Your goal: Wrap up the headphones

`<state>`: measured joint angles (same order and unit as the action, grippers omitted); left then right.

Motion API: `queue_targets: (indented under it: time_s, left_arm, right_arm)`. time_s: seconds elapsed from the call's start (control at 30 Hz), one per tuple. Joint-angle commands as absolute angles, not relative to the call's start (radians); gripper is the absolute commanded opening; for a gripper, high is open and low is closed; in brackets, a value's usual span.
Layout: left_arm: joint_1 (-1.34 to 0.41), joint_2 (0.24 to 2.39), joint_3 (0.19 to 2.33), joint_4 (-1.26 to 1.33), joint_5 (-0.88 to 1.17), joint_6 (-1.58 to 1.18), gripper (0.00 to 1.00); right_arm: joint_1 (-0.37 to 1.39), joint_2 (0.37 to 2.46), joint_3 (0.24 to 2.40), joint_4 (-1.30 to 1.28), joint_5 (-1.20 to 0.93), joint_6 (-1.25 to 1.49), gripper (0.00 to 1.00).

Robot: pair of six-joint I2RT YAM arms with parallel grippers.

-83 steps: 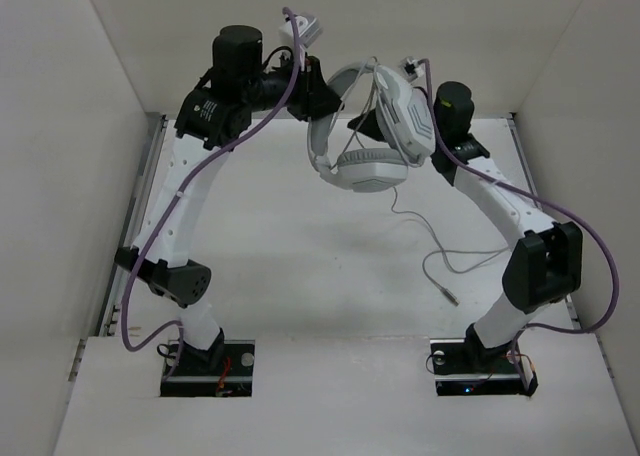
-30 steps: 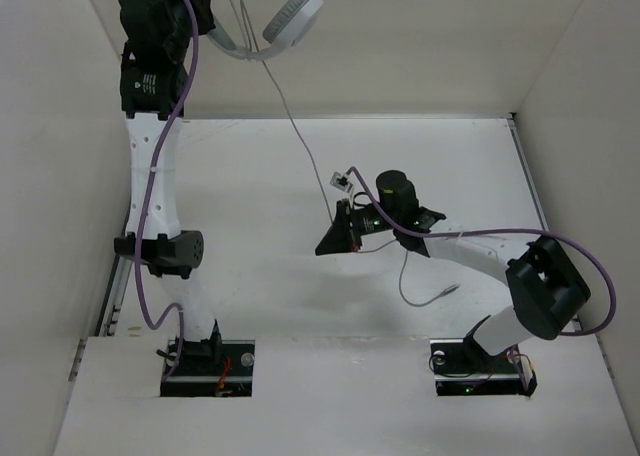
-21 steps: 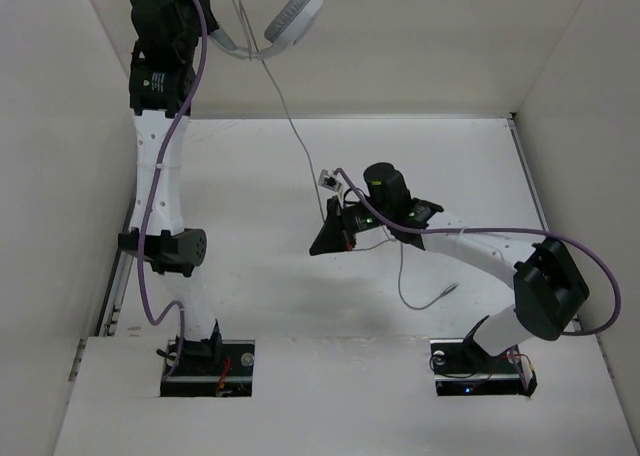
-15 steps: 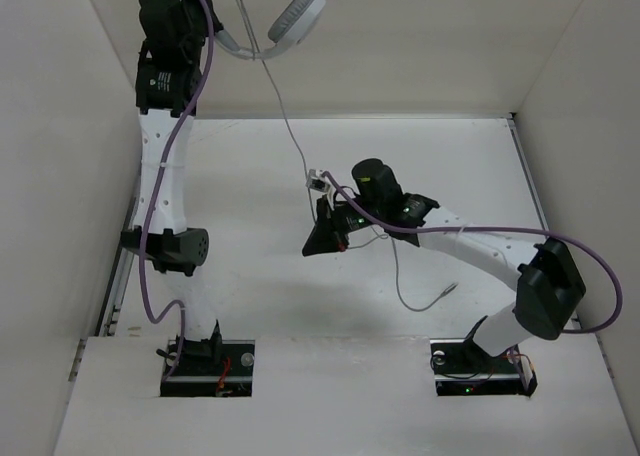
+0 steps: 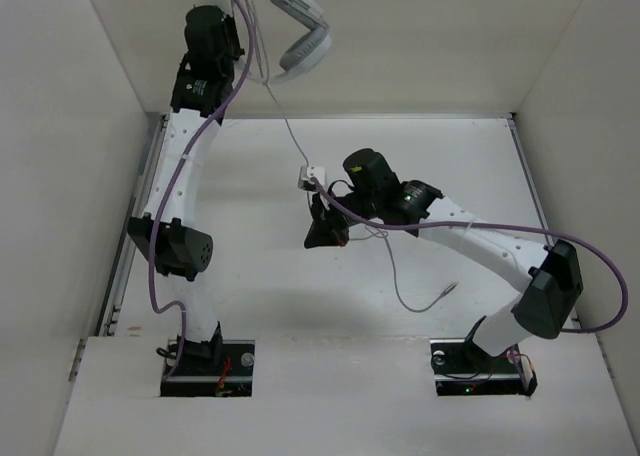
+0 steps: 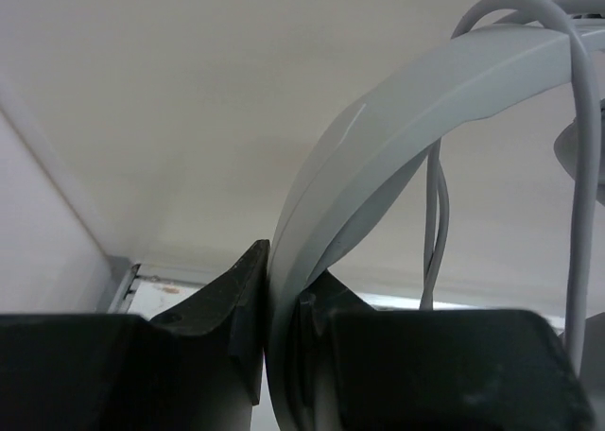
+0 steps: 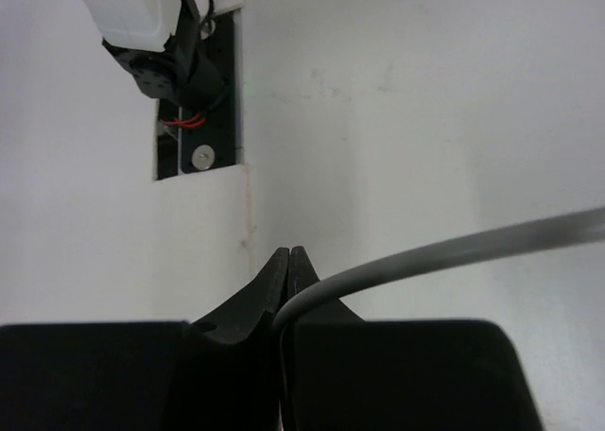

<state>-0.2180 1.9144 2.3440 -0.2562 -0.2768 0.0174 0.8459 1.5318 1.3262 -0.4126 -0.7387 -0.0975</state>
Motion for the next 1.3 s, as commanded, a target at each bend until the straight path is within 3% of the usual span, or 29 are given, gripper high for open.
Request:
queue_targets:
  time_s: [0.0, 0.53, 0.77, 1.0, 1.27]
  left_arm:
    - [-0.260, 1.821, 2.231, -0.045, -0.371, 0.093, 0.01]
    - [-0.392, 1.747, 1.777, 0.048, -0.449, 0.314, 0.00]
    - [-0.438, 1.675, 1.640, -0.011, -0.394, 0.319, 0.00]
    - [-0.507, 1.580, 1.579, -0.138, -0.269, 0.308, 0.00]
    - [-0.576, 1.485, 1.519, -0.242, -0.103, 0.262, 0.00]
  right_arm:
    - [0.852, 1.490, 1.465, -0.546, -0.652, -0.261, 0.01]
    - [0.719, 1.459, 1.790, -0.698, -0.474, -0.474, 0.00]
    - [0.608, 1.440, 1.790, -0.663, -0.344, -0.557, 0.00]
    - [0.525, 1.420, 1.709, -0.477, -0.115, -0.600, 0.00]
    - [0.478, 1.451, 1.669, -0.318, -0.002, -0.601, 0.00]
